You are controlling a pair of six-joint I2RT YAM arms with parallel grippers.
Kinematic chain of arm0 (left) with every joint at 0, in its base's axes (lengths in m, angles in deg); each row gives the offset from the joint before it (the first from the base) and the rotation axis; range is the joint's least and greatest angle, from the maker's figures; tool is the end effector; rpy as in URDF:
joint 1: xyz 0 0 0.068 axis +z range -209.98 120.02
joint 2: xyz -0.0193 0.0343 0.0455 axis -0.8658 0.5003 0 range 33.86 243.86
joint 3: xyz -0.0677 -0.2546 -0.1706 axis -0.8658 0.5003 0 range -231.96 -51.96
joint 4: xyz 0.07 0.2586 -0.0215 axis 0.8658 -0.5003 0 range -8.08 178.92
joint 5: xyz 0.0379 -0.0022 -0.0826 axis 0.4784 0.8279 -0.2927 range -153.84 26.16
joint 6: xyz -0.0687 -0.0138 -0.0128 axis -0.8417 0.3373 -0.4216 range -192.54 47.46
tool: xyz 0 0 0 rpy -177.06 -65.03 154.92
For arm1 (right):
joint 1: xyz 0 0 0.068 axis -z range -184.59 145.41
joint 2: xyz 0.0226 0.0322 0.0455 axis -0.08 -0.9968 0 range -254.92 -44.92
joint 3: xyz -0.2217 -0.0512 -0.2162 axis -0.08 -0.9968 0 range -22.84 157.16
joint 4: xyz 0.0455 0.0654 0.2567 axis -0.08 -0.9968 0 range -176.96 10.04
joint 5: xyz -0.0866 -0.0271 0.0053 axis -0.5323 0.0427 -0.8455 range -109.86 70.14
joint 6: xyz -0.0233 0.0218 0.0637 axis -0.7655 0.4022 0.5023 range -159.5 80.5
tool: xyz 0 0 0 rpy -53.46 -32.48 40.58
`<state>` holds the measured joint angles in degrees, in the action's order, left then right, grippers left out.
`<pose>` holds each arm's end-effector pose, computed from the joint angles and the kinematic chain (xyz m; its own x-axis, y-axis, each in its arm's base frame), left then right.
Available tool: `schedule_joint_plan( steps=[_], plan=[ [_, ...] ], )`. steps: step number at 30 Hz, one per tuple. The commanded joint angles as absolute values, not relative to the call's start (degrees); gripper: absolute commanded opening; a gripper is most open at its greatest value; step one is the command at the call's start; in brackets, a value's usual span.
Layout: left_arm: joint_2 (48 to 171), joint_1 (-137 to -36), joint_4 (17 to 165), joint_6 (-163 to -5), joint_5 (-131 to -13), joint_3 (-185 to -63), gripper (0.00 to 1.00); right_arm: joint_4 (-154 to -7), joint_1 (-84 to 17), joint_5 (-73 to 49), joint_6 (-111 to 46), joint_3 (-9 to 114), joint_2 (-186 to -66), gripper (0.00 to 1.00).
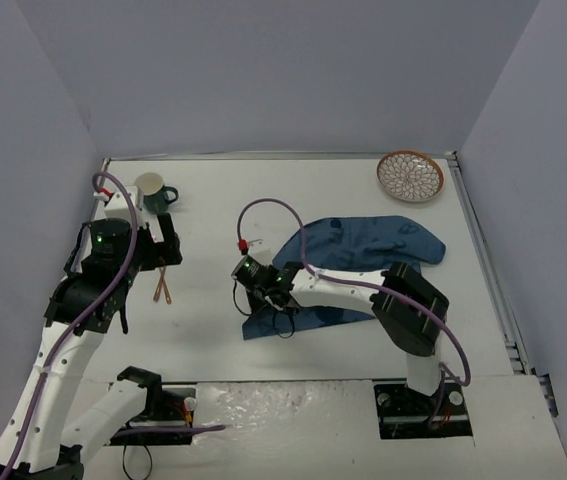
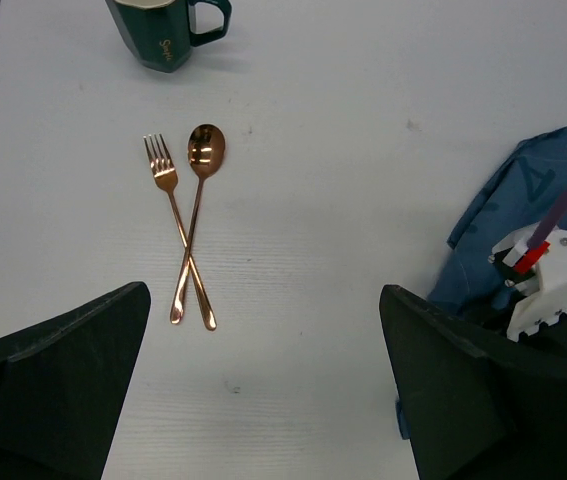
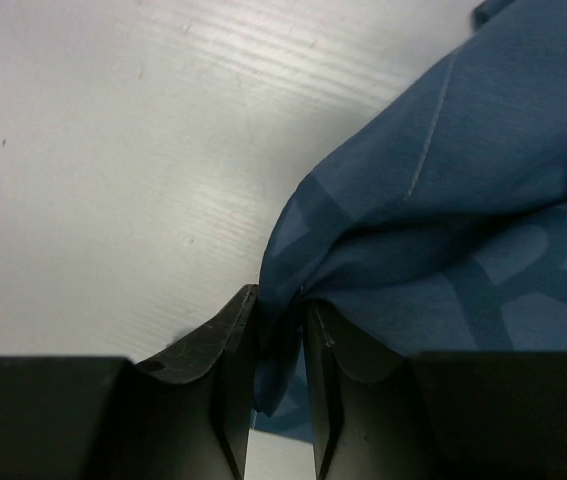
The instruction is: Set the dinner table for one person
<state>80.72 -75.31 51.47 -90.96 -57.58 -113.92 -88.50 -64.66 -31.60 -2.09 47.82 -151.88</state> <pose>0.1573 -0.0365 0.4104 -0.4003 -0.2160 -0.8906 0.0412 0.9666 -0.2530 0.2307 0.3768 0.2125 -0.7512 -0.1126 -0.6504 -0.4031 0.8586 0.3168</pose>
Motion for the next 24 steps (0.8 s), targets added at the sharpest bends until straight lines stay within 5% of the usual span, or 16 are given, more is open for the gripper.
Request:
schedule_joint_plan(
  steps=[1, 11, 18, 24],
  plan=[
    [81.74, -75.53, 52.33, -92.97, -58.08, -116.06, 0.97, -88.87, -64.97, -20.57, -12.0, 53.23, -151.26, 0.35],
    [90.08, -75.68, 60.77, -100.23, -68.99, -113.96, 0.97, -90.77, -55.73, -30.34, -10.52, 41.66, -130.09, 0.87],
    [110.88, -79.4, 69.55, -105.21, -75.27, -118.21, 0.97, -93.46, -32.06, -32.13, -5.24, 26.43, -111.24, 0.99],
    [126.04, -84.71, 72.41, -106.52, -77.36, -125.97, 0.97, -94.2, -14.14, -25.57, -2.96, 17.83, -107.12, 1.0]
  ],
)
